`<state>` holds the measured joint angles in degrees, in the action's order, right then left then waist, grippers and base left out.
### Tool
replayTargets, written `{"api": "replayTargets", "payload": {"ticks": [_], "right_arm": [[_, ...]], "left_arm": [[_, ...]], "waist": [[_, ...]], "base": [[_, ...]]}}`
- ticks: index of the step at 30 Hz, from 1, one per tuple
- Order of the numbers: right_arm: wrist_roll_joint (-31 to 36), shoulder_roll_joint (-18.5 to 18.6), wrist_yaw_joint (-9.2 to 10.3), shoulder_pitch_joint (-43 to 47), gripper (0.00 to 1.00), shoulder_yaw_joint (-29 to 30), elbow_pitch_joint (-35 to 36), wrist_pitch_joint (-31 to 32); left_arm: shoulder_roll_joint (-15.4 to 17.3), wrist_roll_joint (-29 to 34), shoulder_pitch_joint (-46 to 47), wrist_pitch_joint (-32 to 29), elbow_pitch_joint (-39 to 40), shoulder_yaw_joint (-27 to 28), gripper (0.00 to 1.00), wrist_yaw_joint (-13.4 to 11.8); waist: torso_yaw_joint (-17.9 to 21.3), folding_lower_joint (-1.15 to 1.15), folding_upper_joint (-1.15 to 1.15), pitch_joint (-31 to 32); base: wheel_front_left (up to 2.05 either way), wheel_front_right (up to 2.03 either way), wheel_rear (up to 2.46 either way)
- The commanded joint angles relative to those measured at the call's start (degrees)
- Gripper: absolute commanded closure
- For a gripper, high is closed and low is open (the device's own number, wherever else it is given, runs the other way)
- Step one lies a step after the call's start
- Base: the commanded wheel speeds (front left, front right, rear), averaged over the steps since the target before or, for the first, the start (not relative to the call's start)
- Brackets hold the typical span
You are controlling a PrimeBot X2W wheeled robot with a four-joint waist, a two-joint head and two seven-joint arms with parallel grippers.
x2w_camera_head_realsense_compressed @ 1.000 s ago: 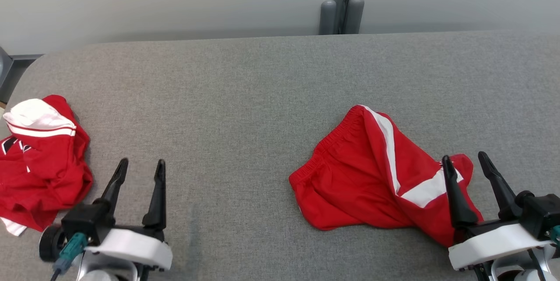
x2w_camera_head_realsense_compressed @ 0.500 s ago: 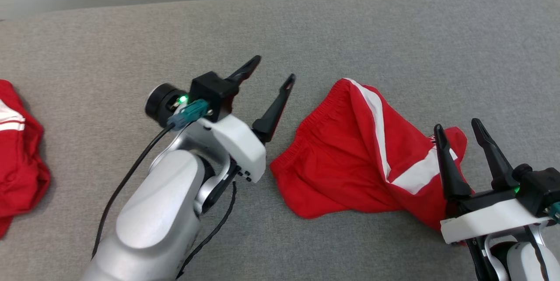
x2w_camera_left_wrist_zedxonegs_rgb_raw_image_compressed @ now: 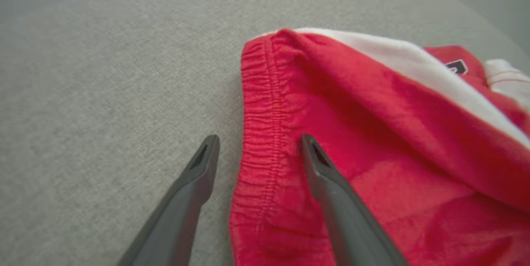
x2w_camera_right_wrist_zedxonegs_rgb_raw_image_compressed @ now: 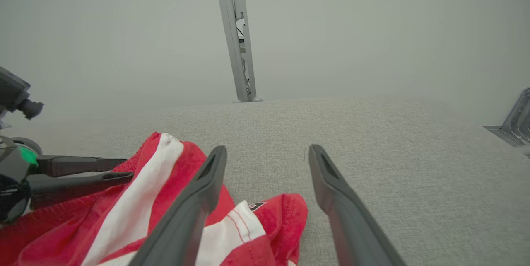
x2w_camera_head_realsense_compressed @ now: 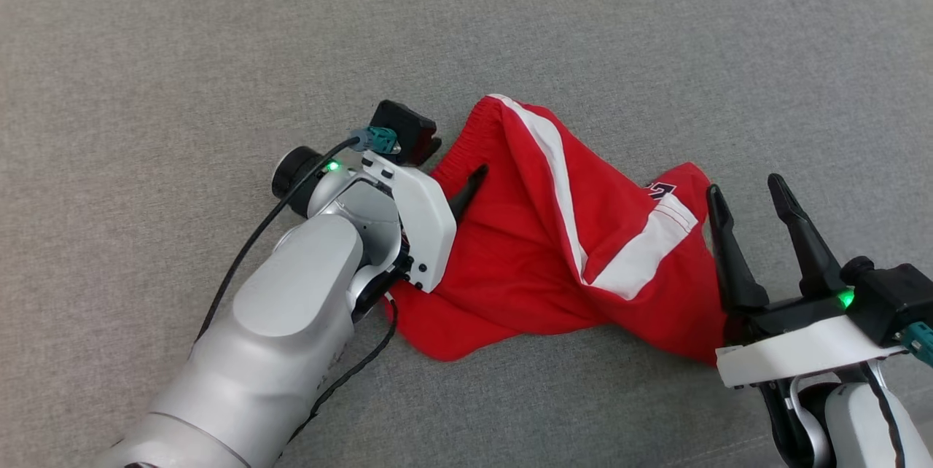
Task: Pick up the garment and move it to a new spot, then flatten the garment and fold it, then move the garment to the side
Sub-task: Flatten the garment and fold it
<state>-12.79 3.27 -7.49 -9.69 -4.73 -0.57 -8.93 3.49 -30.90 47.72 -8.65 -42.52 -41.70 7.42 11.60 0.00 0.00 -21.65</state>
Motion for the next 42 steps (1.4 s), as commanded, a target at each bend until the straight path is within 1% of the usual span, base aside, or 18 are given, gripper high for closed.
{"api": "replayTargets", "payload": {"ticks": [1, 2, 3, 4, 5, 6, 9, 12, 17, 22, 28, 31, 33, 37, 39, 40, 41, 42], "right_arm": [[-0.3, 0.0, -0.01, -0.4, 0.0, 0.4, -0.2, -0.6], [-0.3, 0.0, -0.01, -0.4, 0.0, 0.4, -0.2, -0.6], [-0.3, 0.0, -0.01, -0.4, 0.0, 0.4, -0.2, -0.7], [-0.2, -0.1, -0.01, -0.4, 0.0, 0.7, -0.3, -0.8], [-0.2, 0.0, -0.01, -0.3, 0.0, 1.0, -0.4, -0.8], [-0.2, -0.1, -0.01, -0.2, 0.0, 1.2, -0.4, -0.9], [0.1, -0.1, -0.01, -0.2, 0.0, 1.9, -0.4, -0.8], [0.3, -0.1, -0.01, 0.1, 0.0, 2.5, 0.0, -0.4], [0.7, -0.1, -0.01, 1.1, 0.0, 4.2, 0.8, 0.3], [0.5, -0.1, -0.01, 2.1, 0.0, 5.4, 1.7, 1.3], [0.5, -0.2, -0.01, 3.4, 0.0, 5.9, 2.9, 2.7], [0.6, -0.2, -0.01, 3.9, 0.0, 6.3, 3.4, 3.3], [0.3, -0.2, -0.01, 4.2, 0.0, 6.2, 3.8, 3.7], [0.2, -0.2, -0.01, 4.4, 0.0, 6.3, 4.1, 4.4], [0.0, -0.2, -0.01, 4.7, 0.0, 6.5, 4.2, 4.8], [-0.1, -0.2, -0.01, 4.8, 0.0, 6.5, 4.3, 4.9], [-0.3, -0.2, -0.01, 4.9, 0.0, 6.4, 4.2, 5.0], [-0.4, -0.2, -0.01, 5.1, 0.0, 6.4, 4.2, 5.2]], "left_arm": [[0.3, -1.5, 1.2, -0.6, -1.6, -1.4, 0.0, 0.1], [0.3, -1.5, 1.2, -0.6, -1.6, -1.4, 0.0, 0.1], [0.3, -3.0, 1.3, -1.3, -2.4, -2.3, 0.0, 0.1], [0.2, -4.0, 1.4, -2.0, -3.0, -3.4, 0.13, 0.1], [0.4, -4.3, 1.7, -1.6, -3.4, -4.3, 0.84, 0.1], [0.8, -4.9, 2.0, -0.9, -3.8, -4.8, 1.0, 0.1], [1.6, -5.3, 3.2, 2.4, -4.6, -5.4, 1.0, 0.1], [2.5, -4.0, 3.8, 7.2, -4.5, -5.5, 1.0, -0.2], [5.0, -2.1, 0.8, 13.8, -1.3, -5.3, 1.0, -2.4], [8.9, -2.0, -5.0, 18.6, 6.4, -4.0, 1.0, -6.0], [15.1, -1.1, -16.2, 21.9, 18.5, -3.3, 1.0, -11.0], [17.0, -1.2, -22.1, 22.7, 22.3, -3.2, 1.0, -12.9], [17.6, -2.0, -25.8, 22.9, 23.2, -3.2, 1.0, -13.8], [17.5, -3.4, -30.3, 23.3, 22.6, -3.3, 1.0, -14.0], [16.9, -4.6, -31.6, 23.0, 21.8, -3.6, 1.0, -13.0], [16.8, -5.0, -32.0, 22.9, 21.3, -3.6, 0.54, -13.0], [16.6, -5.5, -32.1, 22.9, 20.9, -3.4, 0.0, -12.8], [16.3, -5.9, -32.2, 23.0, 20.7, -3.3, 0.0, -12.7]], "waist": [[0.7, 0.0, 0.0, -0.7], [0.7, 0.0, 0.0, -0.7], [0.8, 0.0, 0.0, -0.8], [0.7, 0.0, 0.0, -0.9], [0.6, 0.0, 0.0, -0.9], [0.4, 0.0, 0.0, -0.9], [-0.2, 0.0, 0.0, -0.7], [-1.2, 0.0, 0.0, -0.1], [-3.4, 0.0, 0.0, 1.0], [-5.6, 0.0, 0.0, 2.1], [-7.8, 0.0, 0.0, 3.4], [-8.7, 0.0, 0.0, 3.9], [-9.1, 0.0, 0.0, 4.2], [-9.7, 0.0, 0.0, 4.9], [-10.0, 0.0, 0.0, 5.3], [-10.1, 0.0, 0.0, 5.4], [-10.2, 0.0, 0.0, 5.6], [-10.2, 0.0, 0.0, 5.8]], "base": [[0.0, 0.0, 0.0], [0.0, 0.0, 0.0], [0.0, 0.0, 0.0], [0.0, 0.0, 0.0], [0.0, 0.0, 0.0], [0.0, 0.0, 0.0], [0.0, 0.0, 0.0], [0.0, 0.0, 0.0], [0.0, 0.0, 0.0], [0.0, 0.0, 0.0], [0.0, 0.0, 0.0], [0.0, 0.0, 0.0], [0.0, 0.0, 0.0], [0.0, 0.0, 0.0], [0.0, 0.0, 0.0], [0.0, 0.0, 0.0], [0.0, 0.0, 0.0], [0.0, 0.0, 0.0]]}}
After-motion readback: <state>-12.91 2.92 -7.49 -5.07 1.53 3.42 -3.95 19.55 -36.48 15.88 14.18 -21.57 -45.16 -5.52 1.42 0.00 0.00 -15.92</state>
